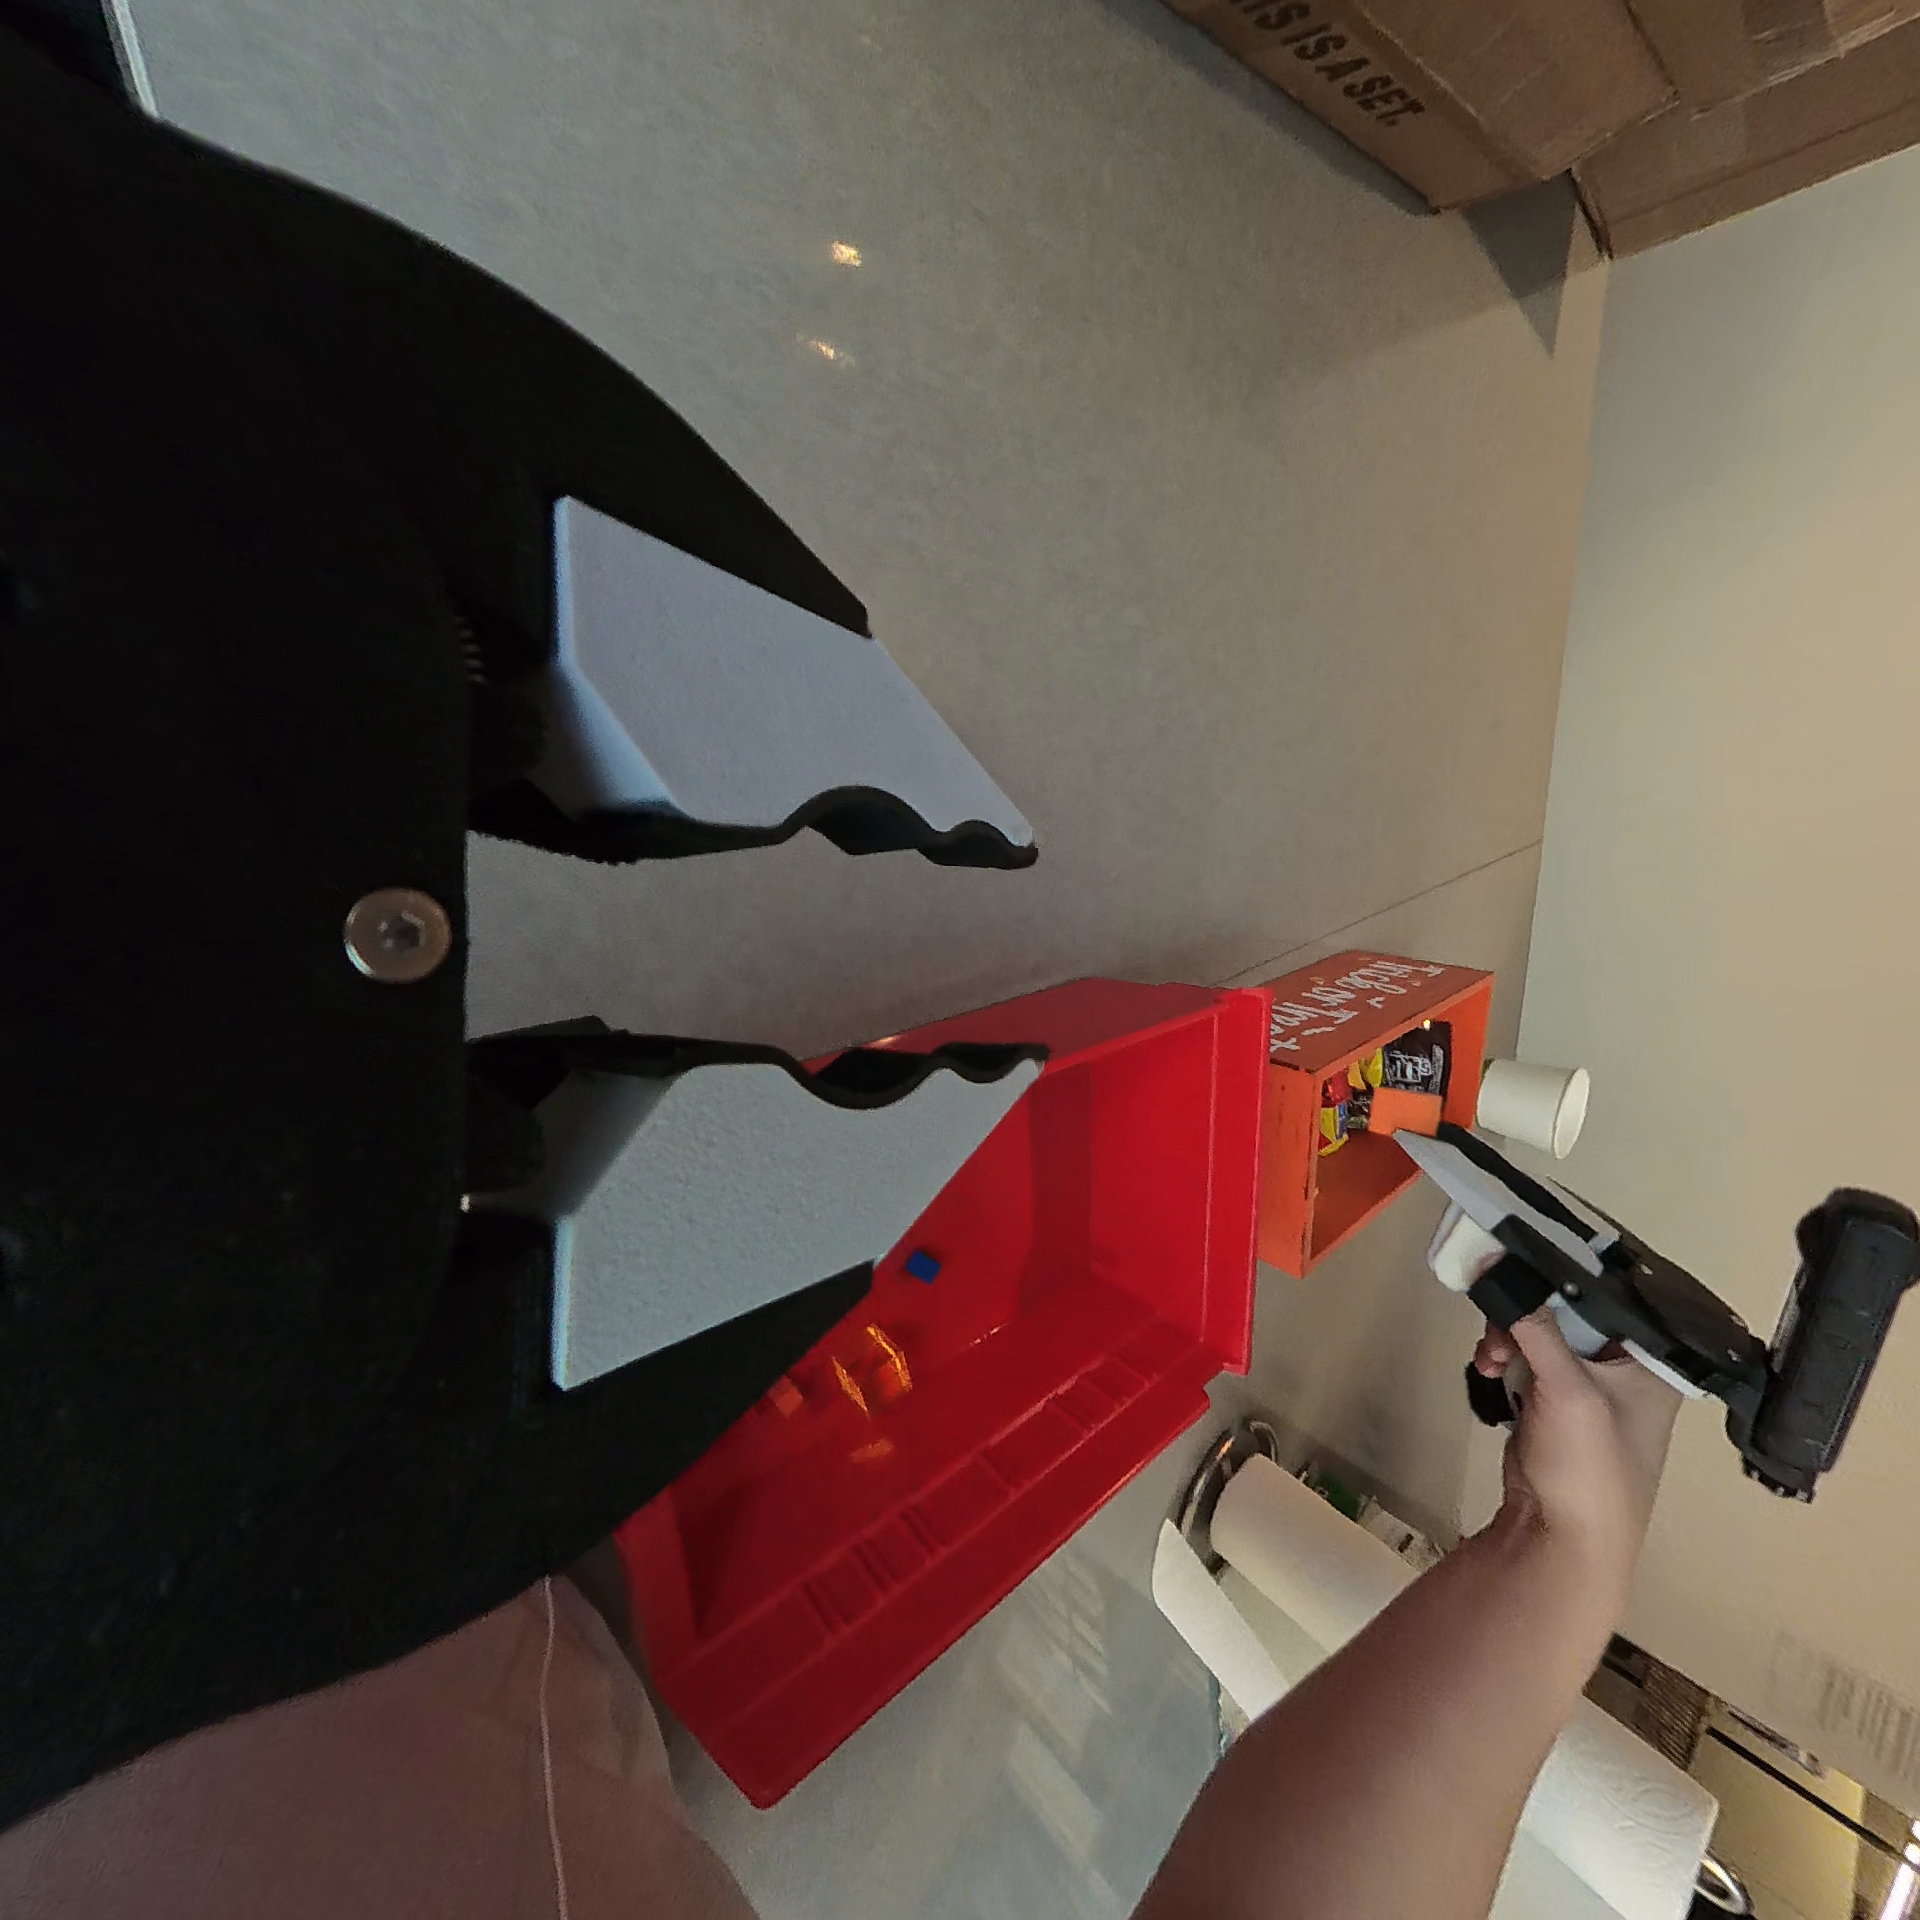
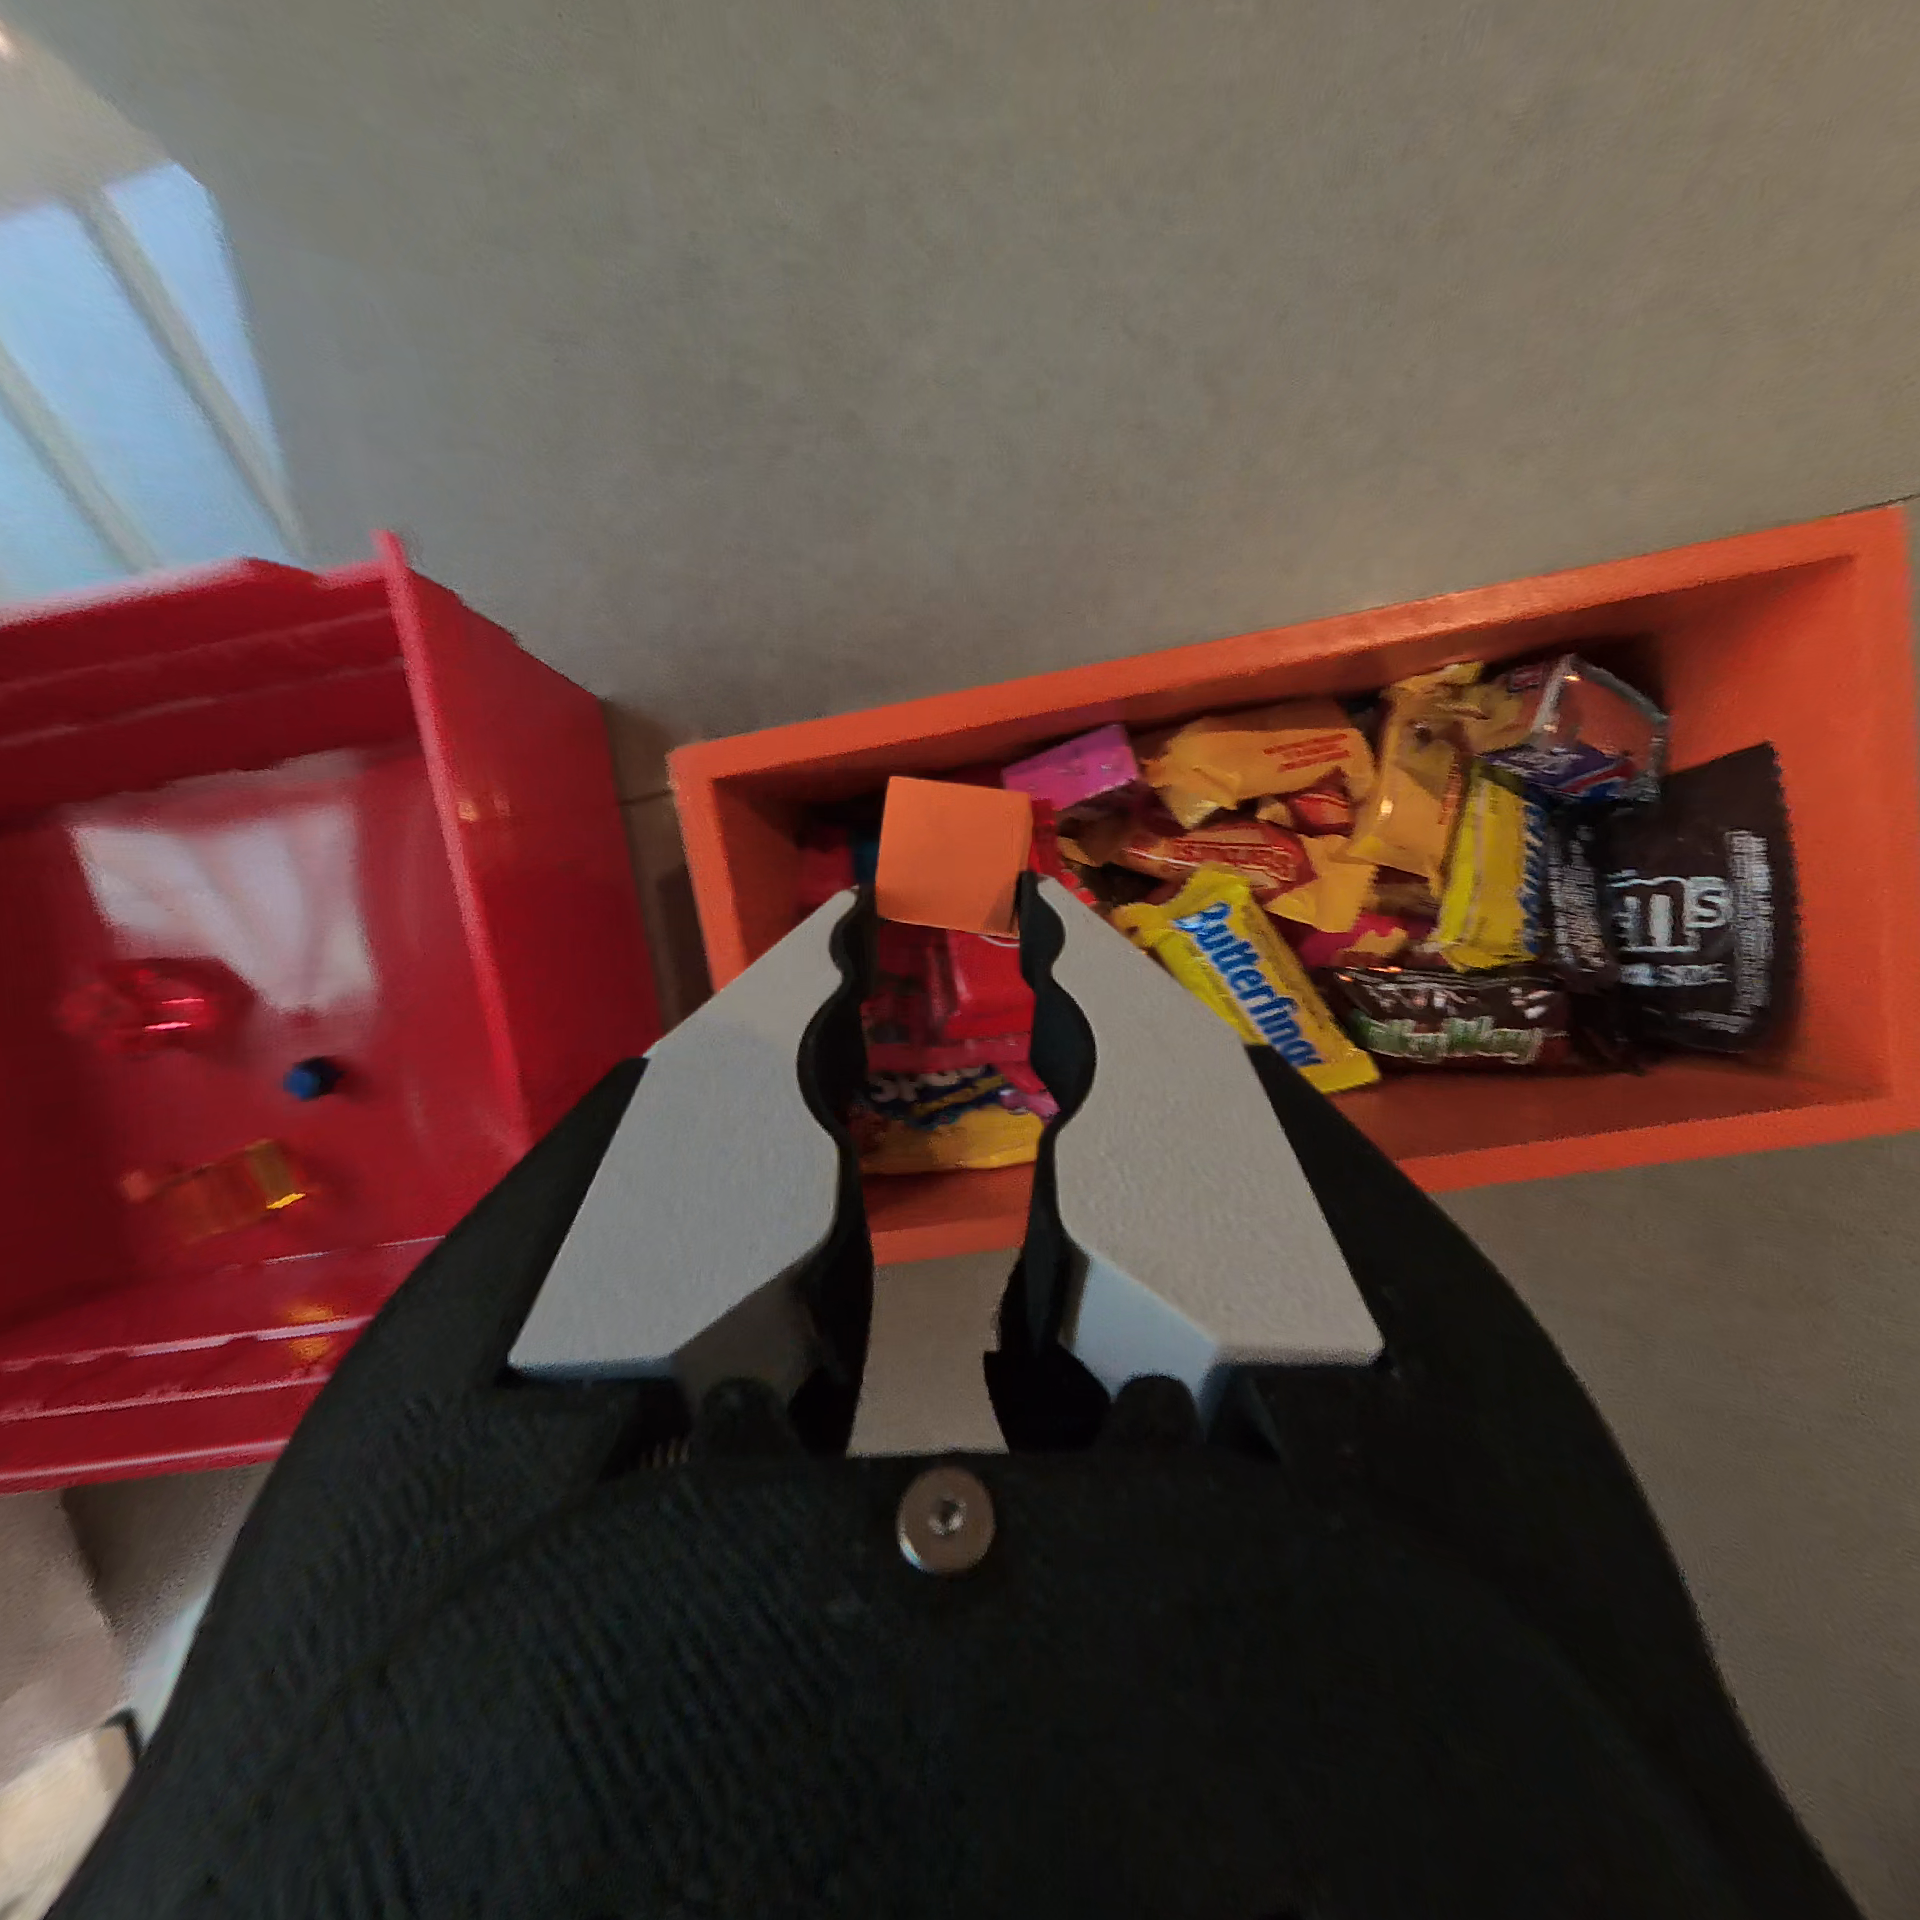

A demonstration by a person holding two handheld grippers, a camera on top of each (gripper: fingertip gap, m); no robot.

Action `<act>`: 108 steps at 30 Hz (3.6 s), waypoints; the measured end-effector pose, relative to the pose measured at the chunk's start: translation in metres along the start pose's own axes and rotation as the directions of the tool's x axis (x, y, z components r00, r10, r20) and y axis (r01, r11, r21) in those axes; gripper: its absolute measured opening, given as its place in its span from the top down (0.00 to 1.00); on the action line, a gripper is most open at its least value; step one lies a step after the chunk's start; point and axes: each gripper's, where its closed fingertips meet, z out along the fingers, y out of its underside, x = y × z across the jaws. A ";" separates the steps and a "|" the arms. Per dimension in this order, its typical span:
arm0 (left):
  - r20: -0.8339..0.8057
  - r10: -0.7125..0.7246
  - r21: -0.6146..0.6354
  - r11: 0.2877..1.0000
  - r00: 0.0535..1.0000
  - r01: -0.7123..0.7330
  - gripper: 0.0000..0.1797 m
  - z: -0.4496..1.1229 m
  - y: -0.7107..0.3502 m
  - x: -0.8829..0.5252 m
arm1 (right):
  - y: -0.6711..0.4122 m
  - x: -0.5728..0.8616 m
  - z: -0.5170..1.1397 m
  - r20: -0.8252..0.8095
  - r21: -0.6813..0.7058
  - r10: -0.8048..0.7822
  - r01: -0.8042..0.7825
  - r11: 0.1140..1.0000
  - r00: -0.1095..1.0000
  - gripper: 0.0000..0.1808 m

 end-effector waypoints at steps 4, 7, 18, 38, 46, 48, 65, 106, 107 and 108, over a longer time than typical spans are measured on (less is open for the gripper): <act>0.007 -0.002 -0.004 1.000 1.000 0.002 0.82 -0.002 0.002 -0.001 | 0.004 0.007 0.008 -0.003 -0.073 -0.001 0.000 0.997 1.000 0.86; 0.018 -0.017 -0.003 1.000 1.000 0.017 0.82 -0.004 0.006 -0.005 | 0.004 0.010 0.012 -0.002 -0.100 0.008 -0.008 0.995 1.000 0.86; 0.012 -0.032 -0.004 0.999 0.999 0.032 0.83 -0.003 0.009 -0.007 | 0.008 0.013 0.018 0.013 -0.156 0.055 -0.052 0.986 0.998 0.86; 0.017 -0.047 -0.013 0.999 0.999 0.047 0.82 -0.004 0.015 -0.010 | 0.011 0.018 0.027 -0.079 -0.046 -0.038 0.034 0.998 0.996 0.69; 0.015 -0.046 -0.013 0.999 0.999 0.047 0.82 -0.003 0.014 -0.011 | 0.021 0.018 0.040 -0.120 -0.067 -0.104 0.097 0.993 0.987 0.76; 0.012 -0.043 -0.019 0.999 0.999 0.043 0.82 -0.002 0.015 -0.010 | 0.021 0.019 0.043 -0.120 -0.068 -0.101 0.093 0.993 0.988 0.81; 0.005 -0.037 -0.023 0.999 0.999 0.037 0.83 0.000 0.014 -0.006 | 0.014 0.017 0.031 -0.052 0.128 -0.027 0.033 0.991 0.998 0.86; -0.220 0.031 0.058 0.998 0.975 -0.019 0.79 0.041 -0.018 0.012 | 0.003 0.010 0.020 0.059 0.261 0.050 -0.064 0.963 0.997 0.86; -0.255 0.074 0.082 0.995 0.964 -0.055 0.76 0.055 -0.027 0.015 | 0.005 0.009 0.020 0.062 0.259 0.027 -0.042 0.965 0.998 0.86; -0.298 0.124 0.101 0.990 0.946 -0.098 0.75 0.072 -0.037 0.019 | 0.006 0.009 0.021 0.064 0.249 0.016 -0.032 0.968 0.998 0.86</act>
